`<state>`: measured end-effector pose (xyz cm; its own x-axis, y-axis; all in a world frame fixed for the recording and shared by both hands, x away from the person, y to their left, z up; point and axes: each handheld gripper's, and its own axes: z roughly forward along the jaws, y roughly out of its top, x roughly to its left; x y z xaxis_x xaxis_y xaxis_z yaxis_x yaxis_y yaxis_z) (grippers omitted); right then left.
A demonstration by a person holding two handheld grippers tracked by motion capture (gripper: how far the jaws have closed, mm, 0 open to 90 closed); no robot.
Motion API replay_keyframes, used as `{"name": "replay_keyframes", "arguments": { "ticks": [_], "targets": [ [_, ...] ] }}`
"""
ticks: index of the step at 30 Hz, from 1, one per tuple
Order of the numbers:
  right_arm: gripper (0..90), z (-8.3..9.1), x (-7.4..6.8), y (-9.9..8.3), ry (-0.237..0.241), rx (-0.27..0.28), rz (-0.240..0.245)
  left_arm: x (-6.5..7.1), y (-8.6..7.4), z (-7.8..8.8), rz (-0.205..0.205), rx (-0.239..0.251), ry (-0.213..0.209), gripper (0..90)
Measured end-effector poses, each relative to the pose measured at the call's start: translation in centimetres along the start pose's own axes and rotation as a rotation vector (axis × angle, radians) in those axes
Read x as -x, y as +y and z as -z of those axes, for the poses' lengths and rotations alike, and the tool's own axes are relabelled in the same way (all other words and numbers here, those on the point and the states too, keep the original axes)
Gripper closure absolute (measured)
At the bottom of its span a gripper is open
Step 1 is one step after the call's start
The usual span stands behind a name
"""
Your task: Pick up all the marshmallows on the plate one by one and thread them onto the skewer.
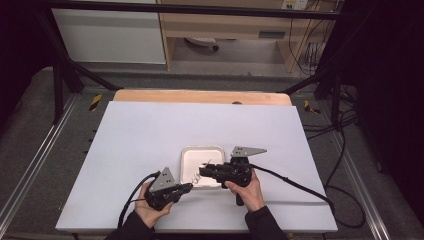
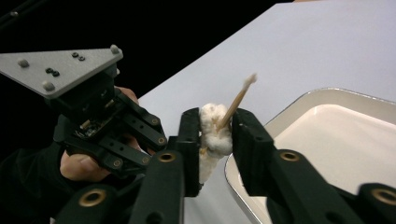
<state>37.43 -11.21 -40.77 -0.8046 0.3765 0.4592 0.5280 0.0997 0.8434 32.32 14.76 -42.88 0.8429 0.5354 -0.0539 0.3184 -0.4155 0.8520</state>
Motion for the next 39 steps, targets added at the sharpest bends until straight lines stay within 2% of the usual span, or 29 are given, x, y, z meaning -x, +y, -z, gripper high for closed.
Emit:
{"name": "replay_keyframes", "arguments": {
  "ticks": [3,5,8,11,17,19,24,27,33,35,39],
  "targets": [
    [63.9,0.0,0.0,-0.1,-0.017,-0.004,-0.001,-0.3,0.0,0.1,0.012,0.003,0.002,88.8],
    [55.5,0.2,-0.1,0.1,-0.037,0.000,0.007,-0.5,-0.1,0.3,0.021,0.004,0.006,88.7],
    [41.8,0.7,-0.2,0.1,-0.088,0.016,0.044,-0.7,0.0,0.3,0.035,0.004,0.014,88.7],
    [32.1,1.3,0.0,0.0,-0.142,0.010,0.074,-0.9,-0.1,0.4,0.045,-0.003,0.014,88.7],
    [16.5,2.6,0.8,-0.7,-0.259,-0.027,0.137,-1.1,-0.1,0.3,0.056,-0.014,0.017,88.6],
    [11.7,3.0,1.2,-1.1,-0.285,-0.056,0.139,-1.1,0.0,0.3,0.060,-0.020,0.019,88.5],
    [6.8,4.2,2.0,-1.9,-0.339,-0.097,0.145,-1.3,0.0,0.4,0.069,-0.028,0.021,88.4],
    [3.9,4.9,2.6,-2.2,-0.388,-0.144,0.161,-1.3,0.1,0.4,0.078,-0.028,0.020,88.4],
    [0.7,6.6,3.5,-2.8,-0.416,-0.143,0.148,-1.6,0.4,0.6,0.090,-0.039,0.021,88.4],
    [0.8,7.2,3.8,-3.2,-0.432,-0.152,0.165,-1.7,0.5,0.7,0.093,-0.045,0.022,88.4],
    [0.8,8.3,4.3,-3.9,-0.446,-0.160,0.152,-1.8,0.9,0.7,0.097,-0.055,0.017,88.5]
  ]
}}
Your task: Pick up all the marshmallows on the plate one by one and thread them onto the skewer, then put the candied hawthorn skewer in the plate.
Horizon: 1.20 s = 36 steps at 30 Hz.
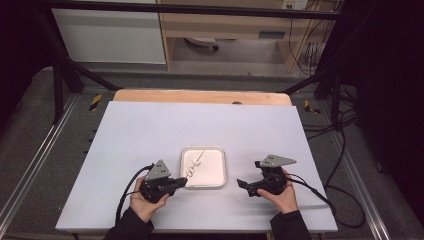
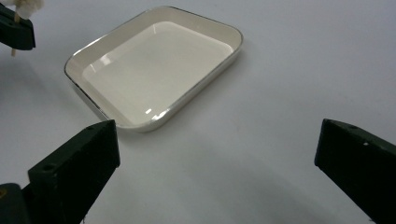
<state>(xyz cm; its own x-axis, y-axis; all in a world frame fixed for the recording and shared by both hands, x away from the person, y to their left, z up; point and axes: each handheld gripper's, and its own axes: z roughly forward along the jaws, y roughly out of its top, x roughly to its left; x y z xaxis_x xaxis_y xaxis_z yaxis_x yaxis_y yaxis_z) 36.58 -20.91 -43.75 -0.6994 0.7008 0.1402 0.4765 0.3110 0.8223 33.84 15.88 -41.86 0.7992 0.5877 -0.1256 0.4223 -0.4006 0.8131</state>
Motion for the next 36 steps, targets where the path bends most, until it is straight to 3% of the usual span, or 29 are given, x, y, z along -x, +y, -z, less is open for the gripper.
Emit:
{"name": "replay_keyframes", "arguments": {
  "ticks": [13,25,36],
  "targets": [
    [0.8,1.0,1.3,-2.1,-0.032,-0.043,-0.011,-0.4,1.2,0.0,0.008,-0.042,-0.001,88.4],
    [0.8,1.2,1.4,-2.4,-0.056,-0.073,0.005,-0.5,3.0,-0.4,0.007,-0.065,0.011,88.3],
    [0.8,1.5,1.7,-2.7,-0.053,-0.067,-0.009,-1.4,4.4,-1.7,0.043,-0.109,0.031,88.3]
  ]
}}
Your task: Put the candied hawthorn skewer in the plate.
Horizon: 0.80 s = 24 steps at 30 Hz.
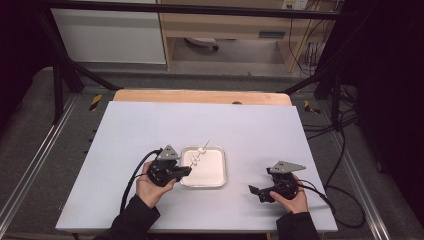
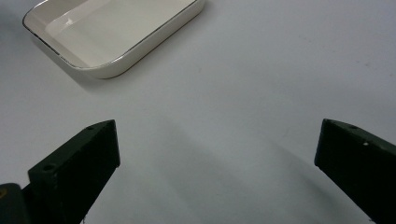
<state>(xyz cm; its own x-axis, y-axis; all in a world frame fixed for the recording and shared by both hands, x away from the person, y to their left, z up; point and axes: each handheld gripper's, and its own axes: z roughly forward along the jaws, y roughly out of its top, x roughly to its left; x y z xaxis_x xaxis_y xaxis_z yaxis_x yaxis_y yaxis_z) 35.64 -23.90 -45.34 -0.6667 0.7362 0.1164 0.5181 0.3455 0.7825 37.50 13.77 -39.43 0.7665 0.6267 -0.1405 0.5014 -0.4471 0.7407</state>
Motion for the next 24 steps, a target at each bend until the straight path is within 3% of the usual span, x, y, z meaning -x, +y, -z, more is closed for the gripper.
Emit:
{"name": "replay_keyframes", "arguments": {
  "ticks": [10,24],
  "targets": [
    [0.8,-0.1,0.0,-0.1,0.005,-0.003,0.000,-0.2,1.2,-2.1,0.017,-0.055,0.051,88.3],
    [0.8,-0.1,0.0,-0.1,0.012,-0.001,-0.005,-0.1,0.6,-4.9,0.034,-0.210,0.112,88.3]
  ]
}}
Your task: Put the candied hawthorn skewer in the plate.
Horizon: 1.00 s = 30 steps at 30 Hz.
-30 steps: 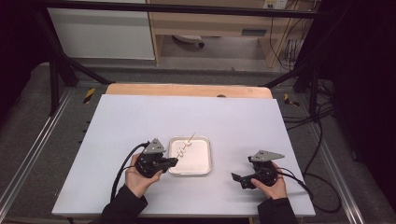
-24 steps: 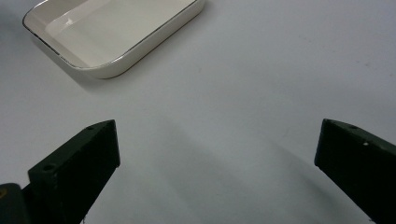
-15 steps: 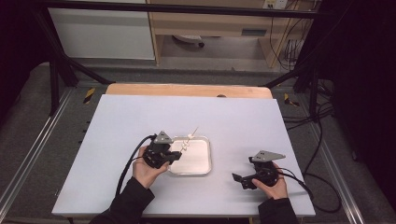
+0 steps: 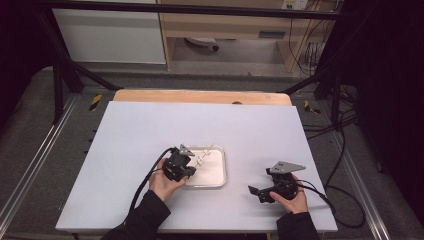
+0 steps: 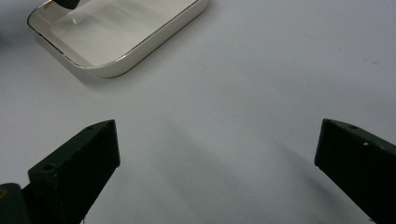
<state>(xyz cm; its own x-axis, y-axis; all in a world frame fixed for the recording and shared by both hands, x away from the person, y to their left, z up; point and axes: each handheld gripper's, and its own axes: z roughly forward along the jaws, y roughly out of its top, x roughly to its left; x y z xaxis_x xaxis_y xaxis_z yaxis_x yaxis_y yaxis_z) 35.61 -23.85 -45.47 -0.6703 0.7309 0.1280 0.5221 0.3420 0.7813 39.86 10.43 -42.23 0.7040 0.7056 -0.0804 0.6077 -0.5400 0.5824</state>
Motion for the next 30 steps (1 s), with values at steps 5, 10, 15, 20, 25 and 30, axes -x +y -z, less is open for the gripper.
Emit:
{"name": "replay_keyframes", "arguments": {
  "ticks": [5,10,15,20,25,30],
  "targets": [
    [0.8,0.0,0.0,0.0,-0.001,-0.002,0.003,0.1,0.0,-0.4,0.003,-0.045,0.019,88.2],
    [0.8,0.0,0.0,0.0,0.002,-0.002,-0.002,0.2,0.1,-0.8,-0.003,-0.068,0.026,87.9],
    [0.8,0.0,0.0,-0.1,0.002,-0.002,-0.003,0.4,0.2,-0.9,0.004,-0.068,0.026,87.0],
    [0.8,0.0,0.0,-0.1,0.004,0.003,-0.001,0.5,0.2,-0.5,0.001,-0.041,0.018,82.8],
    [0.8,0.1,0.0,0.0,0.005,0.001,-0.007,0.1,0.1,0.7,-0.009,-0.005,-0.002,74.9],
    [0.8,0.1,0.0,0.0,0.001,0.000,-0.004,-0.5,-0.2,1.8,-0.035,0.036,-0.029,60.4]
  ]
}}
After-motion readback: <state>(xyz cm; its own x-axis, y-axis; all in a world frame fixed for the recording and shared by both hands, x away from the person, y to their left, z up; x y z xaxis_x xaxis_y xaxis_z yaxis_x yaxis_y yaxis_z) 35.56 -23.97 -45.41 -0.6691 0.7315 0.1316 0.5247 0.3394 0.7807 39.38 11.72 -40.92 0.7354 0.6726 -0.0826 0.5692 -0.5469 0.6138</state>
